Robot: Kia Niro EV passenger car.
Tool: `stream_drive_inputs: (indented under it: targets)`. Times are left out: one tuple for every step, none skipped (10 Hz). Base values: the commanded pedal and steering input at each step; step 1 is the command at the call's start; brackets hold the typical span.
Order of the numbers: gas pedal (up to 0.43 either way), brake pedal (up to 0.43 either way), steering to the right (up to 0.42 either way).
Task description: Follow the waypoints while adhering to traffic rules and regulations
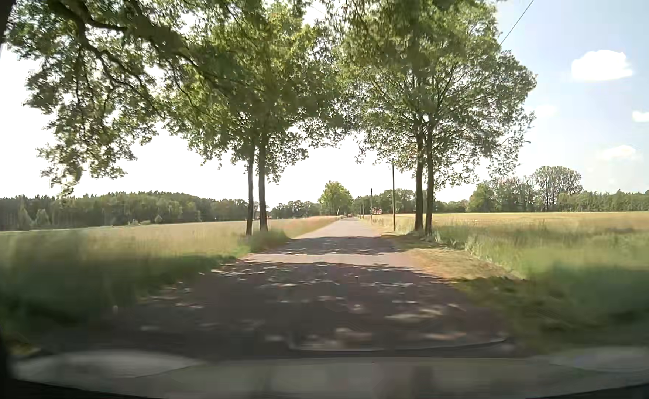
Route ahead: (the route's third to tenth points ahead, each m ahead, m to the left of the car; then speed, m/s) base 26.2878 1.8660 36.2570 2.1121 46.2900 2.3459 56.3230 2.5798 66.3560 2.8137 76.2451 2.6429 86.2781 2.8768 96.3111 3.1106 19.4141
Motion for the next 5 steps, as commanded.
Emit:
stream_drive_inputs:
  targets:
    - [0.26, 0.006, 0.004]
    - [0.268, 0.006, 0.003]
    - [0.268, 0.006, 0.003]
    - [0.268, 0.006, 0.003]
    - [0.268, 0.006, 0.003]
